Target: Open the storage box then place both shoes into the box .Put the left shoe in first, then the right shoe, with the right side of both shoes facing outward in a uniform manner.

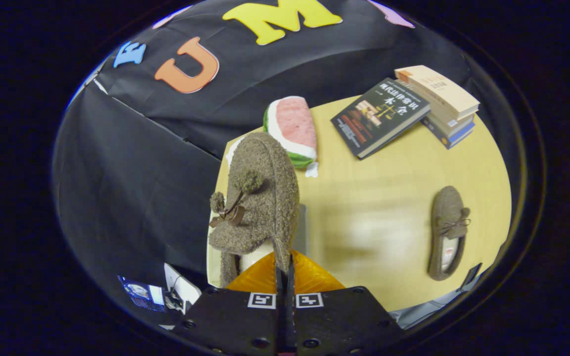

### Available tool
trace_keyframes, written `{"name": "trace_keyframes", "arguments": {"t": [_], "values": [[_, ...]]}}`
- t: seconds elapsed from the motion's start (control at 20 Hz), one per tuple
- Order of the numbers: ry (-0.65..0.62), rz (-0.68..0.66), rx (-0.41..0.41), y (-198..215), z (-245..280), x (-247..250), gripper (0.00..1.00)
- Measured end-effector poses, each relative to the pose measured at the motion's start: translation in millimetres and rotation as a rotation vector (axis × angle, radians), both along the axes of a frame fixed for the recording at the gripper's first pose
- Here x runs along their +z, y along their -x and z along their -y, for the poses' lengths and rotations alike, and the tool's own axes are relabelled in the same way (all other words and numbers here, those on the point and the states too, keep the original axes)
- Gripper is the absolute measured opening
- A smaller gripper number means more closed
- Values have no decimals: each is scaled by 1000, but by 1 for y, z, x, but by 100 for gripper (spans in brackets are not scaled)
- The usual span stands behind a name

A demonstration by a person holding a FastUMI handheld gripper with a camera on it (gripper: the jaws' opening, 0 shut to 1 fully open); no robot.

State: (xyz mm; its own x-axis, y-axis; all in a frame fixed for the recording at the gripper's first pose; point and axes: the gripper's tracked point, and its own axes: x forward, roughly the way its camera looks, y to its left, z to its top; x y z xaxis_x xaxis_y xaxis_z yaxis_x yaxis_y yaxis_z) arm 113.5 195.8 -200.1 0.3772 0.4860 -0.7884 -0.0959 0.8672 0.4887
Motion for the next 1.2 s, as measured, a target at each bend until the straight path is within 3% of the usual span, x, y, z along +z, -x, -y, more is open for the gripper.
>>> {"name": "trace_keyframes", "arguments": {"t": [0.35,0.65,0.9,1.2], "values": [[59,-99,53,15,-107,-55,0],[159,-204,10,21,-161,-120,0],[299,-214,-25,10,-174,-170,0],[440,-199,30,5,-168,-211,1]]}}
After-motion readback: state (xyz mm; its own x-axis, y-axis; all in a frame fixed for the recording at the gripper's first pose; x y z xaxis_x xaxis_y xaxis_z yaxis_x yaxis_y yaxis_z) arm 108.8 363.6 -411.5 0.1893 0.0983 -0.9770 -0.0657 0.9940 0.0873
